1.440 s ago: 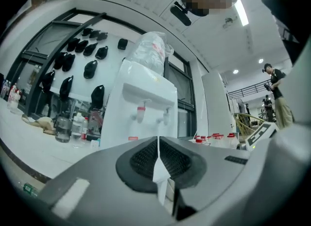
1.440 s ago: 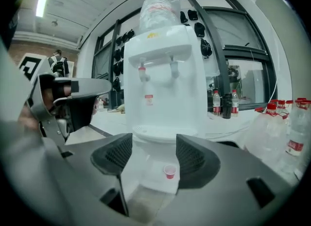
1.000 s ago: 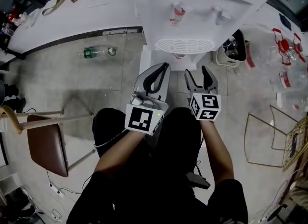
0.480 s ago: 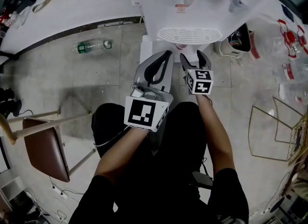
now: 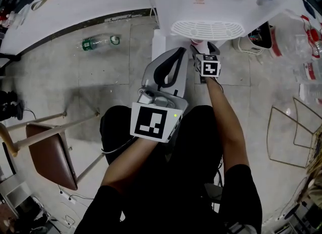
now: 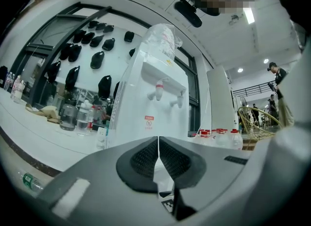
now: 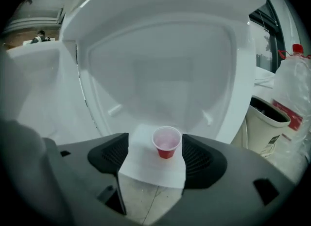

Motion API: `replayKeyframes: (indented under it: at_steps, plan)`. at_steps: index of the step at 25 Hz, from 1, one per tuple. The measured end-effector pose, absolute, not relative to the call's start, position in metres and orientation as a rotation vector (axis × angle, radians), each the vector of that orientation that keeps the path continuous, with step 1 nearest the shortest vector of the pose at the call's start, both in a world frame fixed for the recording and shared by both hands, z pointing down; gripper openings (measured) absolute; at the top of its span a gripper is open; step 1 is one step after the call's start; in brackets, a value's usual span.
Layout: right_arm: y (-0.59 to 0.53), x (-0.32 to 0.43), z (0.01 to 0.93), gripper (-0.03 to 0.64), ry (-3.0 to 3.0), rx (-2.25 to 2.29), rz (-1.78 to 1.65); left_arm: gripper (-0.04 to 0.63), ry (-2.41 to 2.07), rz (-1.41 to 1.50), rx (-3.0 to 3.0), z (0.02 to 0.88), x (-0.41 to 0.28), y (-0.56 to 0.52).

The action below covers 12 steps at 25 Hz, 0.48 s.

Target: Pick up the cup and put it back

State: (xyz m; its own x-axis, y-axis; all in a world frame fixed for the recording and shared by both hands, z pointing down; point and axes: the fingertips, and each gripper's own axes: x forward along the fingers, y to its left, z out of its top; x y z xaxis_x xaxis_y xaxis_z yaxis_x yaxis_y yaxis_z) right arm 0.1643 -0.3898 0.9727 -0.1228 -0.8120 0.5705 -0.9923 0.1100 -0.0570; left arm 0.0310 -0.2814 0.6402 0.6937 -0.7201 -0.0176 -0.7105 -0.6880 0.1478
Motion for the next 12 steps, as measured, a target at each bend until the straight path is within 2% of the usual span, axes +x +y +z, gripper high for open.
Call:
replayKeyframes:
  at_steps: [12]
  plan:
    - [-0.416,0.178,1.029,0.333,-1.952,1.801,0.674,0.012,-1.18,-0.128,2.749,0.64,0.018,-0.286]
